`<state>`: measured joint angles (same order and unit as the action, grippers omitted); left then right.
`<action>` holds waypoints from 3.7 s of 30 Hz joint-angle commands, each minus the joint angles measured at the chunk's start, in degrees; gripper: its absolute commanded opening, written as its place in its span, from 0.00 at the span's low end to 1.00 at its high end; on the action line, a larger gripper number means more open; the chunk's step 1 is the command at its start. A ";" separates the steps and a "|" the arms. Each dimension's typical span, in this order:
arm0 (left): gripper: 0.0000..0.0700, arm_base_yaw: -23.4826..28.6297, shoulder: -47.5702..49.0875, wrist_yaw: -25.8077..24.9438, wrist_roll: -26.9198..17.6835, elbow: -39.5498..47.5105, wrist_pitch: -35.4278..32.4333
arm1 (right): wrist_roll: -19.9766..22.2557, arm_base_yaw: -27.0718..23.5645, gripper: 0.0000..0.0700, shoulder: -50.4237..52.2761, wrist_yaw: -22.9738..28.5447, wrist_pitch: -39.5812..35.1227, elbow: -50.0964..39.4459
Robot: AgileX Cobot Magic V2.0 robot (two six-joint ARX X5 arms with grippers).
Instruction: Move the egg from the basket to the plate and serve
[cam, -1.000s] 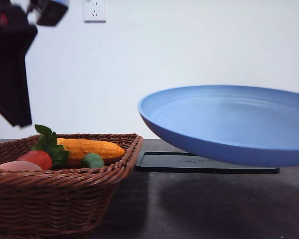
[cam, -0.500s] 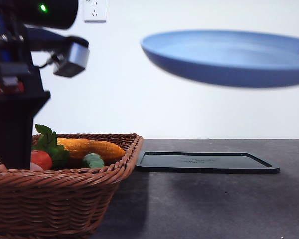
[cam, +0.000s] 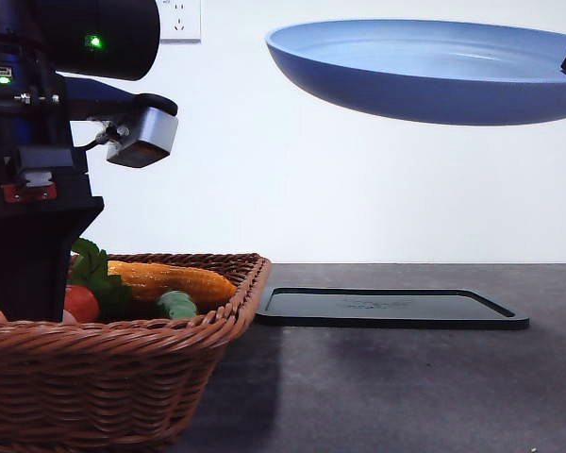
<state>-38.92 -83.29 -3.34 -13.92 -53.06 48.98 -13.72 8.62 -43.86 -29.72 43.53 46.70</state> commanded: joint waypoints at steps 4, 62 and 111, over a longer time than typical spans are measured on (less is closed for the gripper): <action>0.33 -0.42 0.83 -0.03 1.32 -3.52 1.12 | 0.75 0.07 0.00 -0.91 4.31 -0.55 1.03; 0.61 -16.58 -12.05 -11.02 5.92 -30.78 2.39 | -1.24 11.36 0.00 -23.87 -6.51 -1.47 1.03; 0.61 -2.19 25.95 -6.87 6.84 -30.86 12.66 | 5.19 -8.13 0.00 -78.58 -2.24 1.94 47.42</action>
<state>-40.77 -56.90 -10.37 -7.76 -82.74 62.16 -7.96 0.32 -121.08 -31.95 45.25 92.49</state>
